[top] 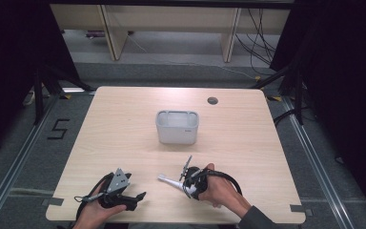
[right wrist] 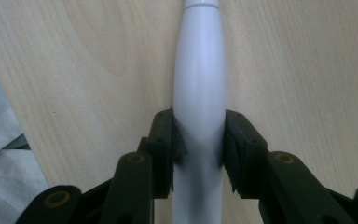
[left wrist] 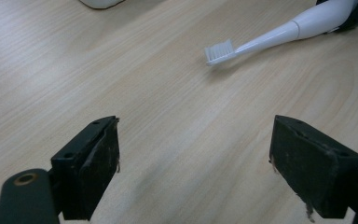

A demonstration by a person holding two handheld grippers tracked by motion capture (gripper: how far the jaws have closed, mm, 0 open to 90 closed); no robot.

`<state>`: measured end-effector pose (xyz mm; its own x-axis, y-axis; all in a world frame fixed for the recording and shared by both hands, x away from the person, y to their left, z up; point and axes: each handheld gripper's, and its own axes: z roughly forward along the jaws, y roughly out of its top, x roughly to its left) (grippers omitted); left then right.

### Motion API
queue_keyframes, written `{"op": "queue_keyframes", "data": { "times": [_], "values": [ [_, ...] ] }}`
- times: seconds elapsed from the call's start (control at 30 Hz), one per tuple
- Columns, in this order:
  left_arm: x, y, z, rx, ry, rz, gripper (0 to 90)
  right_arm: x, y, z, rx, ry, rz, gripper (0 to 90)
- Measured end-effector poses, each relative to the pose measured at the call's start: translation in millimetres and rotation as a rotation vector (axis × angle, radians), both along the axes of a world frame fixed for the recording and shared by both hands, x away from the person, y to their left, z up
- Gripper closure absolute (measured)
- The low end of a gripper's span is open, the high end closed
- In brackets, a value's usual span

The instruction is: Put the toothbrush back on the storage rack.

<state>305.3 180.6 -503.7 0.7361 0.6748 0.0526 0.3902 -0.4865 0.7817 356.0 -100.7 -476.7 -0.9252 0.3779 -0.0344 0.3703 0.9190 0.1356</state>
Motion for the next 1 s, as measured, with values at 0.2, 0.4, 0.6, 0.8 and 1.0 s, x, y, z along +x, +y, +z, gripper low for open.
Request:
{"op": "queue_keyframes", "data": {
  "times": [0.2,0.4,0.6,0.8,1.0],
  "values": [
    [-0.4,0.7,1.1,0.017,-0.006,-0.003,15.4,2.8,2.8,-0.6,-0.024,0.007,0.03,66.2],
    [-0.2,0.3,0.3,0.006,-0.009,-0.003,15.4,5.9,7.2,0.3,-0.054,0.04,0.017,66.3],
    [-0.5,0.7,1.0,0.013,0.001,0.002,15.4,6.5,9.6,0.3,-0.064,0.042,0.024,66.4],
    [0.4,1.7,2.0,0.014,-0.005,-0.012,15.4,5.3,7.0,0.0,-0.047,0.036,0.039,66.5],
    [0.5,1.6,1.8,0.011,-0.003,-0.007,15.4,2.9,1.7,4.9,-0.011,0.002,0.041,66.7]
  ]
}}
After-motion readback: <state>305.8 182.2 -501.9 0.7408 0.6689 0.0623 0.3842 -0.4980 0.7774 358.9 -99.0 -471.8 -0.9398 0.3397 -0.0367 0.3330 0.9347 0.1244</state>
